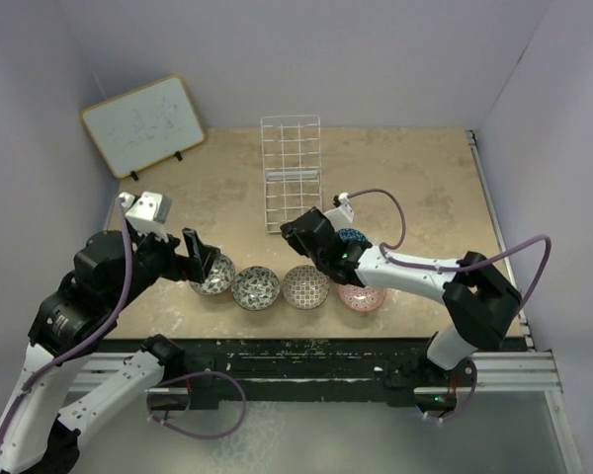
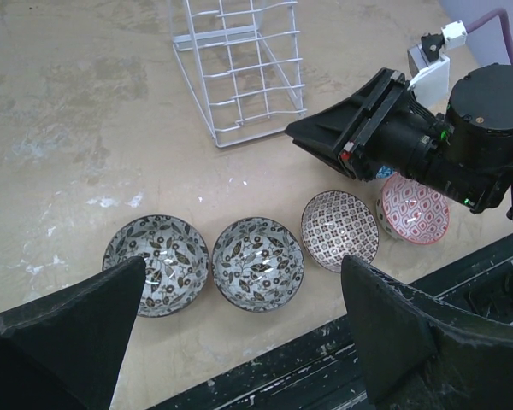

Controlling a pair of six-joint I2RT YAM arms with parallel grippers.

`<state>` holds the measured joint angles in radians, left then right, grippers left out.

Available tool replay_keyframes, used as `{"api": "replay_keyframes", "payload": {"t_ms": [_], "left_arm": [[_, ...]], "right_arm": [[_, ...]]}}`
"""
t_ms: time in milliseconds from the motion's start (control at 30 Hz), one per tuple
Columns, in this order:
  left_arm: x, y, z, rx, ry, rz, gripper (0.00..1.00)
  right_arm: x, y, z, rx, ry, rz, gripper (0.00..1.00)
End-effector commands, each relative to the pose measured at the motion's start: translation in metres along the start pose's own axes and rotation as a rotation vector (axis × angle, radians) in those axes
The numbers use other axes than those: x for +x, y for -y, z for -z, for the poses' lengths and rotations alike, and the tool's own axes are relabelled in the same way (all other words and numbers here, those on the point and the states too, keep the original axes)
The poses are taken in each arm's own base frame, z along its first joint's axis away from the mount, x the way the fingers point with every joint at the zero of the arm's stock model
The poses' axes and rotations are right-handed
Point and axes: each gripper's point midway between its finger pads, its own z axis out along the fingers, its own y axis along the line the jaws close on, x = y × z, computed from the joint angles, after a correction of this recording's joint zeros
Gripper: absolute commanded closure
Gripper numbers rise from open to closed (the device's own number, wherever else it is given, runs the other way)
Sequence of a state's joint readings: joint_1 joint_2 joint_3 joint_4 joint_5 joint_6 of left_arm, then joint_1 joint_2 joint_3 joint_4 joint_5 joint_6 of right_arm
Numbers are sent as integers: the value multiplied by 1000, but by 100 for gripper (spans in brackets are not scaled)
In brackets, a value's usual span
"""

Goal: Load the bowls into the dish rack

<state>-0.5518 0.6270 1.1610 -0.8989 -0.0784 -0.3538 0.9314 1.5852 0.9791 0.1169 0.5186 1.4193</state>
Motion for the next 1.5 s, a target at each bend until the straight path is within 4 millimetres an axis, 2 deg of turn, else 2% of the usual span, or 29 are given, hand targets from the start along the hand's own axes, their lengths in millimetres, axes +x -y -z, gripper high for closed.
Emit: {"api": "replay_keyframes", "payload": {"t_ms": [0,133,267,500,567,700,733,767,867,933,1000,1133,1167,1233,1367,1467], "left_arm": [[-10,3,2,15,55,27,1],[-9,2,0,8,52,23,1],[-8,2,-3,5,38,12,1],[-4,1,-9,0,26,12,1],[-3,0,-10,-3,21,3,1],[-4,-2,-12,-15,20,-12,1],[-4,-3,-12,-20,20,-13,1],[-4,-4,-13,-24,22,-13,1],[-5,-7,-15,-39,36,-9,1],[-6,-8,-19,-44,45,-6,1],[-5,-8,-24,-48,45,-6,1],[-6,-5,-36,-44,39,5,1],[-8,-4,-38,-36,46,7,1],[-12,0,-41,-20,58,12,1],[-19,5,-44,-2,77,12,1],[-27,4,-48,-9,107,2,1]], "right_arm": [[-20,-9,-7,-116,139,-123,70],[-36,-3,-4,-156,232,-165,69],[-48,-12,-5,-181,294,-157,72],[-47,-13,-11,-161,308,-132,73],[-48,-14,-6,-151,300,-96,72],[-42,-7,4,-13,209,111,65],[-47,-13,10,21,197,150,63],[-47,-1,15,87,175,217,60],[-52,14,33,156,137,300,56],[-58,20,43,169,130,330,54],[-64,18,52,151,126,363,54],[-84,21,55,173,133,394,47],[-91,21,54,174,131,398,42],[-109,21,44,151,109,412,40],[-147,0,31,55,115,473,15],[-176,-21,24,1,136,546,12]]}}
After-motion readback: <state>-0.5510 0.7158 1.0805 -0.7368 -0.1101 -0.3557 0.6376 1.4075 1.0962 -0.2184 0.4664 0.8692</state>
